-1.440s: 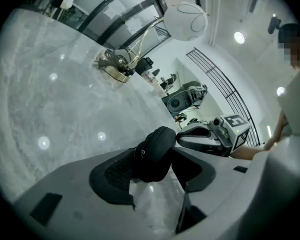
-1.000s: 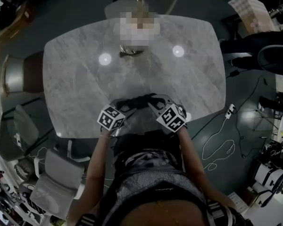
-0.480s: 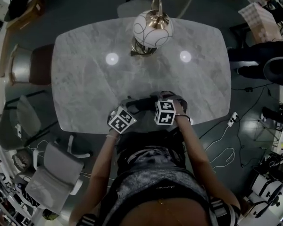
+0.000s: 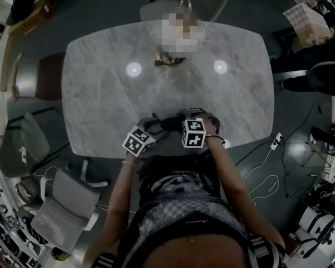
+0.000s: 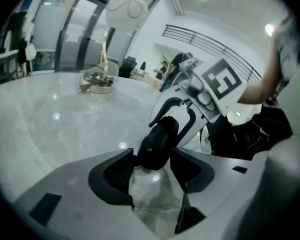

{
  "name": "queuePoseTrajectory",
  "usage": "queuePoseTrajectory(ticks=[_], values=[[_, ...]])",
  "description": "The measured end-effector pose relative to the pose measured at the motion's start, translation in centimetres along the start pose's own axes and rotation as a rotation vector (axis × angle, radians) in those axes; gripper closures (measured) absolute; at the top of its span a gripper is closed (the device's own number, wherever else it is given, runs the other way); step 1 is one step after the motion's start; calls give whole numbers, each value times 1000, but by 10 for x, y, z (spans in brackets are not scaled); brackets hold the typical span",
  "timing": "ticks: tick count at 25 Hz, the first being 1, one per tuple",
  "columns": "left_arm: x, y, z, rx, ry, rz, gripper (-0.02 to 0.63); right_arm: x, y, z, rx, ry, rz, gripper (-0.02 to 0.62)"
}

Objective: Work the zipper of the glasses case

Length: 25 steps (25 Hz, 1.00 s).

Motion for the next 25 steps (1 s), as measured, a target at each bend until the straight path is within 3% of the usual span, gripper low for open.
queuePoseTrajectory(ticks=[4,9,12,14,21,25], values=[[-2,22,-15,-46,293,106,388,3,2,-7,-8,11,12,278],[-14,19,-16,-166,435,84,450,3,6,-12,-97,71,30,278],[-16,13,-12,-233,562,134,451,5,6,-20,-146,129,23,278],[-15,11,-12,-227,595,175,451,6,6,-24,-180,199,8,279],[-12,5,-5,-192,588,234,465,14,20,-14,-307,411,-127,279],[-12,2,-7,-163,641,329,476,22,20,-15,-385,520,-90,279]])
Point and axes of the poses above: the fingertips, and each gripper's own axes: y backward along the fingers, z to its right, x out of its top, the point moved 5 cm from there along y, backward along the fingers, and after that the axes turned 11 degrees about z, right-handed, at the moved point
